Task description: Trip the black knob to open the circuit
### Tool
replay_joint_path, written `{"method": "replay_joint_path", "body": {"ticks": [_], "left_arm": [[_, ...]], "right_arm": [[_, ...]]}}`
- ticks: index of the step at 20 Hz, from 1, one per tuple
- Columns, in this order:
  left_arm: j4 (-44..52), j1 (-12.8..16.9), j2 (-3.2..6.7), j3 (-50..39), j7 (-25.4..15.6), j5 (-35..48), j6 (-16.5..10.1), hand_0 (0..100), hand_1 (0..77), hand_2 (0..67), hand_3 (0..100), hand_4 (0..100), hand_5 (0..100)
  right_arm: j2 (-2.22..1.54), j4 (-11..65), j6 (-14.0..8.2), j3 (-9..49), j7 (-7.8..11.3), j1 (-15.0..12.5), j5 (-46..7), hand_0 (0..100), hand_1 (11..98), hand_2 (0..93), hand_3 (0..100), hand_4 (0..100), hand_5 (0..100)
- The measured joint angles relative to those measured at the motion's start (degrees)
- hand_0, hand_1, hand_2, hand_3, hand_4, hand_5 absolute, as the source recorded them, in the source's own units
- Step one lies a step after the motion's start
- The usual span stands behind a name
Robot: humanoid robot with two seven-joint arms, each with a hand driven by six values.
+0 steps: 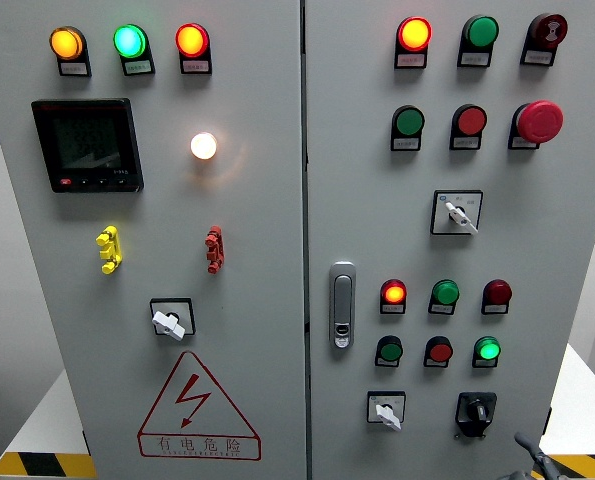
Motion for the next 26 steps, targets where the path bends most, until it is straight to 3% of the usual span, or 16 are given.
{"method": "replay_joint_path", "body": {"ticks": [5, 12, 20, 23, 26], "left_arm": [[0.0, 0.0, 0.0, 0.01, 0.0, 0.0, 0.0, 0, 3.0, 12.9, 21, 7, 1], [0.0, 0.0, 0.01, 0.0, 0.0, 0.0, 0.0, 0, 3.0, 12.9, 21, 7, 1], [0.0, 0.0, 0.0, 0.01, 0.0, 0.0, 0.0, 0, 3.0, 12.9, 21, 7, 1], [0.0, 0.0, -0.01, 0.01, 0.0, 0.0, 0.0, 0, 3.0, 12.9, 21, 7, 1], [0.0, 0.0, 0.0, 0.01, 0.0, 0.0, 0.0, 0, 3.0, 12.9, 21, 7, 1]], "right_arm": [[0.21, 1.76, -1.57, -2.08, 0.05, -4.18, -3.33, 100, 44.3, 6.9, 37, 34, 62], [0.4, 1.94, -3.71, -6.09, 0.21, -8.04, -10.19, 100, 43.7, 7.8, 37, 34, 62], [0.33, 2.02, -6.26, -6.9, 1.39, -9.86, -15.57, 99, 44.7, 8.5, 37, 35, 61], [0.28, 2.02, -8.79, -6.82, 2.08, -9.95, -15.83, 98, 44.9, 8.6, 37, 35, 61], [-0.02, 1.99, -12.49, -6.74, 2.7, -9.41, -15.84, 98, 44.9, 8.6, 37, 35, 61]]}}
